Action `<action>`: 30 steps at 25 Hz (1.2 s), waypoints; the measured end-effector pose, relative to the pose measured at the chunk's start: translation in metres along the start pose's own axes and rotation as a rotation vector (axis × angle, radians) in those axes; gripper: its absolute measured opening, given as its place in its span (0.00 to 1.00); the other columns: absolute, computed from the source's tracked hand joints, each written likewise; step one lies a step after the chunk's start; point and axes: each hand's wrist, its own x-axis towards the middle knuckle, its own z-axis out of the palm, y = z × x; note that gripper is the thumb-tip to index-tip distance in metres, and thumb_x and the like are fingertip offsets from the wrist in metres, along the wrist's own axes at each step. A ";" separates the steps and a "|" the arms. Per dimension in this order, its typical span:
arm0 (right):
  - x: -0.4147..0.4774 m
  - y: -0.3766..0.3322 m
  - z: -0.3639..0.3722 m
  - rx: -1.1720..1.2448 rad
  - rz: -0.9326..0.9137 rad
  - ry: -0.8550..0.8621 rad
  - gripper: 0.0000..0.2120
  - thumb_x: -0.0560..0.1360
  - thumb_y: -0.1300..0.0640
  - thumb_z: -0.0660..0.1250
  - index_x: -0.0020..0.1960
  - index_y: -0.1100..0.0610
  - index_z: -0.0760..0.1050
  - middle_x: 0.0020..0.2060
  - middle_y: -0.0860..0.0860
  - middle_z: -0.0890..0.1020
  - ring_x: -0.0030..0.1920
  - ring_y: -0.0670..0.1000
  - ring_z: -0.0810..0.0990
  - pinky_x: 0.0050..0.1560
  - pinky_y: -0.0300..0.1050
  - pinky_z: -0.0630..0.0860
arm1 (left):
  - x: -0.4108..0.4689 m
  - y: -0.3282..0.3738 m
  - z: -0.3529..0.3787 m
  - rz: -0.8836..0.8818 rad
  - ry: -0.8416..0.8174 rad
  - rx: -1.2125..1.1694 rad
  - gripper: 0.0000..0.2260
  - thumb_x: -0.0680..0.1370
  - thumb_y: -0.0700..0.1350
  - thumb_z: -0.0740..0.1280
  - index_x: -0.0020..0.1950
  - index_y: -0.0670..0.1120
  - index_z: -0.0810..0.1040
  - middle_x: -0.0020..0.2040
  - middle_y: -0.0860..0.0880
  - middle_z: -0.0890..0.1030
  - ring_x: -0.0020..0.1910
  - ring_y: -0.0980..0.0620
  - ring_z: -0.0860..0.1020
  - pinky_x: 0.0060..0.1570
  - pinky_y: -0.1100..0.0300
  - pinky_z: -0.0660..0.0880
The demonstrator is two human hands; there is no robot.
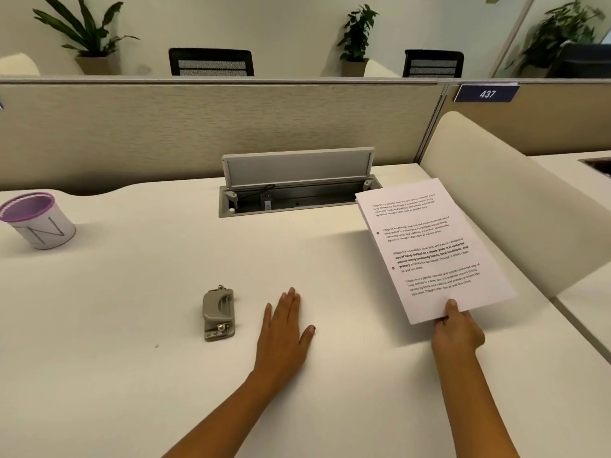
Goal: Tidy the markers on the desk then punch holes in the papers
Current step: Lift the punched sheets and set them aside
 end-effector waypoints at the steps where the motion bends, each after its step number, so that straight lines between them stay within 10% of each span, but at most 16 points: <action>1: 0.005 0.000 0.005 -0.025 0.001 0.027 0.02 0.76 0.65 0.66 0.47 0.60 0.75 0.41 0.48 0.78 0.40 0.47 0.78 0.55 0.44 0.77 | -0.002 -0.002 0.004 0.013 0.018 0.066 0.29 0.81 0.57 0.48 0.78 0.47 0.44 0.79 0.52 0.43 0.77 0.56 0.41 0.75 0.57 0.36; 25: 0.078 -0.004 0.057 -0.390 0.038 0.074 0.24 0.71 0.67 0.70 0.65 0.59 0.70 0.61 0.55 0.78 0.55 0.55 0.79 0.59 0.50 0.78 | -0.006 -0.005 0.007 0.029 0.075 0.134 0.29 0.80 0.58 0.45 0.78 0.47 0.48 0.78 0.52 0.47 0.77 0.55 0.45 0.75 0.53 0.43; 30: 0.048 -0.007 0.061 -0.814 0.074 0.142 0.39 0.70 0.56 0.73 0.71 0.66 0.55 0.69 0.62 0.63 0.67 0.60 0.67 0.63 0.53 0.69 | -0.009 -0.005 0.005 0.037 0.071 0.077 0.27 0.81 0.55 0.50 0.78 0.48 0.48 0.78 0.53 0.48 0.77 0.55 0.45 0.76 0.55 0.42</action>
